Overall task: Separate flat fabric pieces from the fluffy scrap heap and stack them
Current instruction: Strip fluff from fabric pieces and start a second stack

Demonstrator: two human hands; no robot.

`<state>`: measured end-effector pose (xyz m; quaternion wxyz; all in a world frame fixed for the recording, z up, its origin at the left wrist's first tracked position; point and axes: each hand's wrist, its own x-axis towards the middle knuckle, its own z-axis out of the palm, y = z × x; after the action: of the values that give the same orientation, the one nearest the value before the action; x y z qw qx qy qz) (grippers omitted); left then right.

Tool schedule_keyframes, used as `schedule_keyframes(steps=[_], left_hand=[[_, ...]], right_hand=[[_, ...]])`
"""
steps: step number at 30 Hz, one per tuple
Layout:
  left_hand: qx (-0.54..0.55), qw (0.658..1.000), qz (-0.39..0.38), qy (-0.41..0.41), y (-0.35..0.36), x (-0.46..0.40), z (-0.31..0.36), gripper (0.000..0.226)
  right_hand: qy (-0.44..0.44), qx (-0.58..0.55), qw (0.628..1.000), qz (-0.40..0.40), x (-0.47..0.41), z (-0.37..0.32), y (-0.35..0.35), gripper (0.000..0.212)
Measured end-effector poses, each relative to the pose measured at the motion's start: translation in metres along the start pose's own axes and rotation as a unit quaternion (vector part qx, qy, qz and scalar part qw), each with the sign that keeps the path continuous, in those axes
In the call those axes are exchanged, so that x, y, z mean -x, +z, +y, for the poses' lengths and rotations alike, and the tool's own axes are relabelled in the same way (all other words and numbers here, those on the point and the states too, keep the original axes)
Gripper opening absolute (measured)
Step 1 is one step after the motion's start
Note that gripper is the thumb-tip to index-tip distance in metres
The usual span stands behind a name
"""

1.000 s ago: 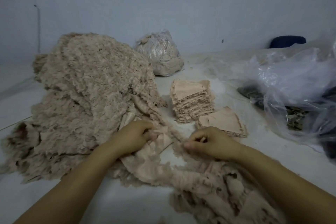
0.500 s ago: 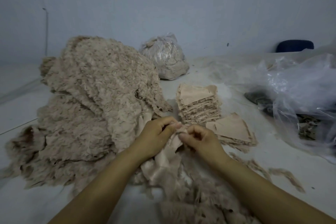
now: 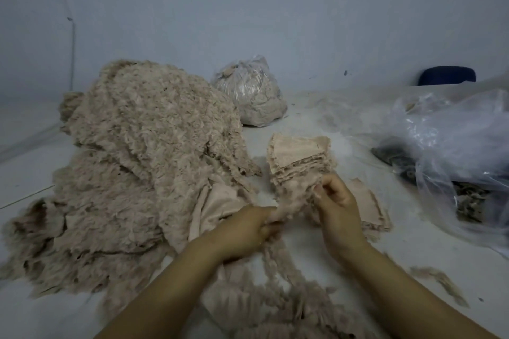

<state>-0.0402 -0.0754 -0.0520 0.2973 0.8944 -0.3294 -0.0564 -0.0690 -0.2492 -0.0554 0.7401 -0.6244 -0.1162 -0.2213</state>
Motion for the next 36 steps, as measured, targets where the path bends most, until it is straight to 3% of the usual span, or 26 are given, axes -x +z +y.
schedule_keyframes(steps=[3, 8, 11, 13, 15, 18, 20, 23, 25, 27, 30, 32, 35, 36], left_hand=[[0.013, 1.0, 0.002, -0.015, 0.0, -0.001, -0.004, 0.021], [-0.121, 0.992, 0.03, -0.006, -0.003, -0.003, -0.007, 0.02], [-0.115, 0.993, 0.034, -0.011, -0.002, -0.003, -0.006, 0.026], [-0.092, 0.995, 0.027, -0.02, -0.002, -0.004, -0.006, 0.025], [-0.093, 0.995, 0.021, -0.026, -0.001, -0.006, -0.004, 0.025], [-0.088, 0.995, 0.024, -0.034, 0.001, -0.004, -0.005, 0.029], [-0.084, 0.995, 0.033, -0.05, 0.001, 0.001, -0.01, 0.037], [-0.031, 0.996, 0.059, -0.064, -0.004, 0.002, -0.019, 0.03], [-0.003, 0.995, 0.032, -0.095, -0.013, 0.001, -0.025, 0.025], [-0.003, 0.991, -0.026, -0.132, -0.022, 0.001, -0.026, 0.036], [-0.01, 0.983, -0.096, -0.153, -0.031, -0.001, -0.025, 0.043], [0.055, 0.988, -0.088, -0.116, -0.028, -0.002, -0.017, 0.025], [0.193, 0.973, -0.06, -0.115, -0.018, -0.012, -0.004, 0.074], [0.206, 0.972, -0.045, -0.103, -0.013, -0.015, 0.003, 0.064]], right_hand=[[0.012, -0.037, 0.998, 0.043, -0.004, 0.001, -0.011, 0.034], [0.043, -0.065, 0.994, 0.082, -0.013, -0.002, -0.018, 0.033], [0.052, 0.039, 0.997, -0.029, -0.012, 0.0, -0.023, 0.025], [0.049, 0.142, 0.981, -0.122, -0.008, 0.002, -0.027, 0.03], [0.059, 0.205, 0.966, -0.149, -0.004, 0.005, -0.027, 0.03], [0.05, 0.224, 0.971, -0.073, -0.008, 0.002, -0.026, 0.032], [0.038, 0.177, 0.983, 0.009, -0.016, -0.003, -0.033, 0.028], [0.053, 0.105, 0.992, 0.047, -0.02, -0.006, -0.038, 0.026], [0.085, 0.075, 0.991, 0.072, -0.02, -0.005, -0.038, 0.025], [0.096, 0.06, 0.989, 0.096, -0.02, -0.007, -0.037, 0.024], [0.094, 0.046, 0.989, 0.107, -0.019, -0.011, -0.032, 0.023], [0.09, 0.051, 0.991, 0.08, -0.015, -0.01, -0.026, 0.021], [0.11, 0.042, 0.993, 0.022, -0.009, -0.007, -0.021, 0.019], [0.12, 0.034, 0.992, 0.015, -0.008, -0.007, -0.021, 0.018]])
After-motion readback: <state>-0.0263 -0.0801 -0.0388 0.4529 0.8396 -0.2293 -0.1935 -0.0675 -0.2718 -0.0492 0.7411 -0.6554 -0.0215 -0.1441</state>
